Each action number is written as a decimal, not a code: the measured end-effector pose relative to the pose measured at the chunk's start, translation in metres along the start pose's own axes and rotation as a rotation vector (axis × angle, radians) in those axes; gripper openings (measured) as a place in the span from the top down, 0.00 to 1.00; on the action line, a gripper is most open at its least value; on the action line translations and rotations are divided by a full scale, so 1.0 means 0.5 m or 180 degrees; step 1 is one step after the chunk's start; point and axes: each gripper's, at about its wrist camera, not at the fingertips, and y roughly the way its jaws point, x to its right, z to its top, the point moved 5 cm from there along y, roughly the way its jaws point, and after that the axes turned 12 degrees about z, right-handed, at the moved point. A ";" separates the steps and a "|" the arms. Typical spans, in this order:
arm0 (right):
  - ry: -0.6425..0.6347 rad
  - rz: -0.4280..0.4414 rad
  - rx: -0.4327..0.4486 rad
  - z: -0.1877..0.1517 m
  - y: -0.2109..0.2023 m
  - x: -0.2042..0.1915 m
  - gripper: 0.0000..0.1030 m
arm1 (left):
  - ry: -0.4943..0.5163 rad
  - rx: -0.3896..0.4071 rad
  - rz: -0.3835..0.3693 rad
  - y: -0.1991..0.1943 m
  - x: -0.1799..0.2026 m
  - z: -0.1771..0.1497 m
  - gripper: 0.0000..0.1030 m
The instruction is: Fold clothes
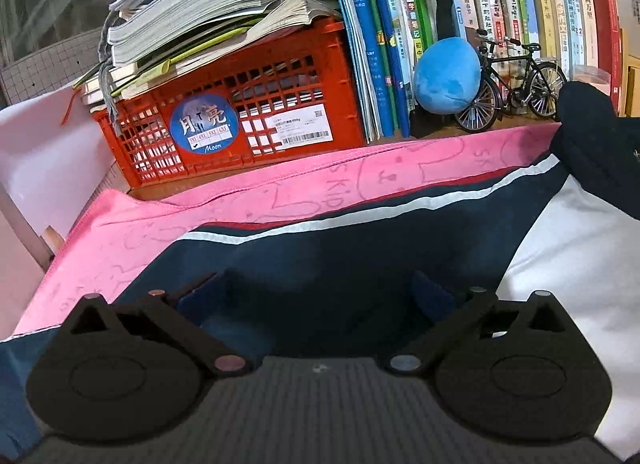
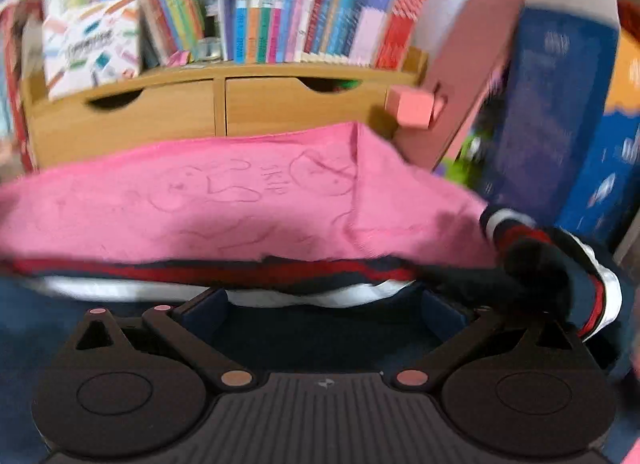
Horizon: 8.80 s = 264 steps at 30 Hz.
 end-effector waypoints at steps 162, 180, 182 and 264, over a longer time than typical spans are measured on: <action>0.0878 -0.0598 0.0258 -0.106 -0.183 0.187 0.00 | 0.0186 0.0091 -0.0760 -0.175 0.013 -0.123 0.00; 0.0109 0.1521 0.0593 -0.069 -0.236 -0.049 0.33 | 0.0176 0.0086 -0.0754 -0.176 0.012 -0.123 0.00; -0.0257 0.1543 0.0790 -0.080 -0.285 -0.103 0.13 | 0.0173 0.0084 -0.0753 -0.176 0.013 -0.122 0.00; -0.0180 0.1859 -0.0236 0.058 -0.108 -0.567 0.37 | -0.0056 -0.0137 -0.1012 -0.168 0.003 -0.111 0.00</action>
